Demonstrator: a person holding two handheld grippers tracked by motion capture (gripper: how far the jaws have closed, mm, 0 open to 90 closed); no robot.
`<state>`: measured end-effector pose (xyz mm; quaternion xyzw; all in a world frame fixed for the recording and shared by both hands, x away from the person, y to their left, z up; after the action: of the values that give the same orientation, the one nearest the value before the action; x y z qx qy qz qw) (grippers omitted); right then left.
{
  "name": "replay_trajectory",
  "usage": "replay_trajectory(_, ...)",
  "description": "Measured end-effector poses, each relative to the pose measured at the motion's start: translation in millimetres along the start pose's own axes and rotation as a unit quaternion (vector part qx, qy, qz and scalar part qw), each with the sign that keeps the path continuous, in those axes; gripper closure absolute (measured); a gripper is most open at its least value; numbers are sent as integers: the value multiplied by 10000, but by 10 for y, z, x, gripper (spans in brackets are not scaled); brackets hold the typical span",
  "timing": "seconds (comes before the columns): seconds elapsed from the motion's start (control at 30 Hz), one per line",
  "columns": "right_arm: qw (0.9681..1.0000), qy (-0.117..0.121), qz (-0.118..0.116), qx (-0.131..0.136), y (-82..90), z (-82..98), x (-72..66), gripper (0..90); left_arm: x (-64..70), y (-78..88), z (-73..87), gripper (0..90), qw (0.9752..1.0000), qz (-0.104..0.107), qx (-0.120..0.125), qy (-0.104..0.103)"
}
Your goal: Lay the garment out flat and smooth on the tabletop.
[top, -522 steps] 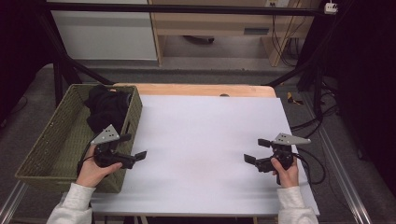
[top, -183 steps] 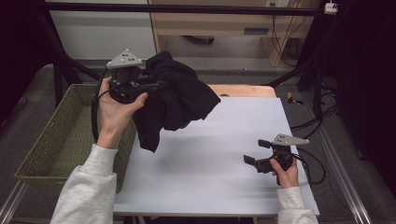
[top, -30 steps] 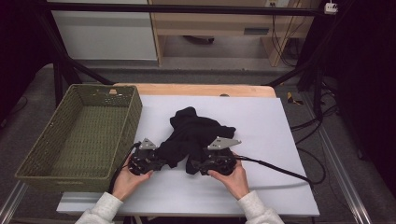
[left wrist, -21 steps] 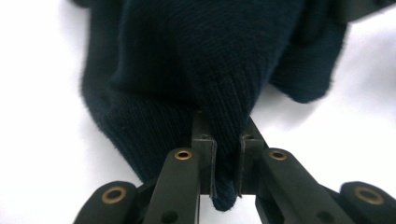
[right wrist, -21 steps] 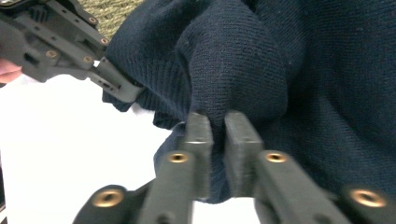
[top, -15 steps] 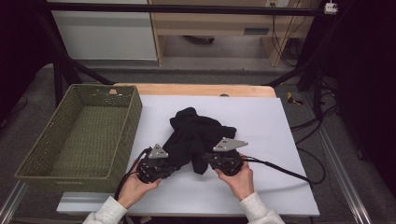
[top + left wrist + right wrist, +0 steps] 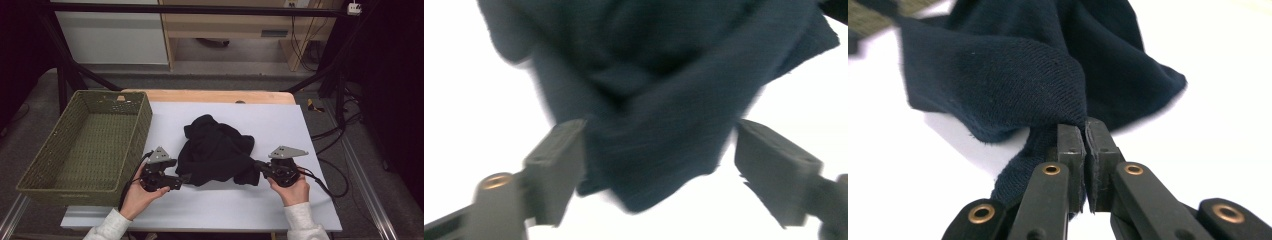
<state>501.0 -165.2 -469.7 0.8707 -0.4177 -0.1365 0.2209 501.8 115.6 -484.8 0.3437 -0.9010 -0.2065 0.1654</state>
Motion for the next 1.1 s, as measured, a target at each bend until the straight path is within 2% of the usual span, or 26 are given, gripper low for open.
replay_trajectory(0.13, 9995, -81, 203, -234, -51, 144, 161, 871, -128, -50, 74, 163, 9998, -200, -29, 27)
replay_trajectory(0.17, 9991, -94, 245, -346, -75, 195, 195, 868, -137, -69, 88, 163, 9998, -205, -37, 28)
replay_trajectory(0.23, 9986, -44, 327, -406, -107, 235, 230, 856, -142, -136, 141, 164, 9998, -163, -129, 69)
replay_trajectory(0.3, 9992, -1, 242, -327, -110, 218, 215, 817, -136, -196, 182, 179, 9996, -82, -214, 175)
replay_trajectory(0.43, 10000, 49, -51, 4, -62, 81, 100, 656, -120, -280, 221, 325, 9995, -125, -302, 13)
replay_trajectory(0.53, 9995, 128, -184, 227, -60, -27, -12, 498, -97, -325, 238, 453, 9993, -33, -351, 93)
replay_trajectory(0.67, 9979, 64, -439, 474, -81, -140, -178, 392, -83, -384, 298, 601, 9980, 128, -539, 293)
replay_trajectory(0.73, 9975, 62, -500, 504, -119, -180, -251, 368, -84, -393, 310, 682, 9979, 94, -595, 233)
replay_trajectory(0.83, 9972, 88, -566, 482, -197, -204, -331, 328, -50, -358, 271, 796, 9983, 73, -541, 195)
replay_trajectory(1.0, 9969, 125, -634, 448, -322, -229, -446, 286, 86, -268, 199, 830, 9988, 164, -452, -7)
replay_trajectory(1.1, 9954, 158, -832, 443, -385, -236, -584, 286, 223, -236, 187, 834, 9984, 335, -429, -121)
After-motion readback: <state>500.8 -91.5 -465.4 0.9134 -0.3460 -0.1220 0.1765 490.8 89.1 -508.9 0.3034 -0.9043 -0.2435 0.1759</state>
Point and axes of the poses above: each handheld gripper's, and its own axes: y roughly backward along the jaws, z roughly out of its underside, x roughly to its right, the point moved 9 cm from there along -y, roughly forward along the jaws, and after that the axes turned 8 degrees about x, right-handed, at the moved point
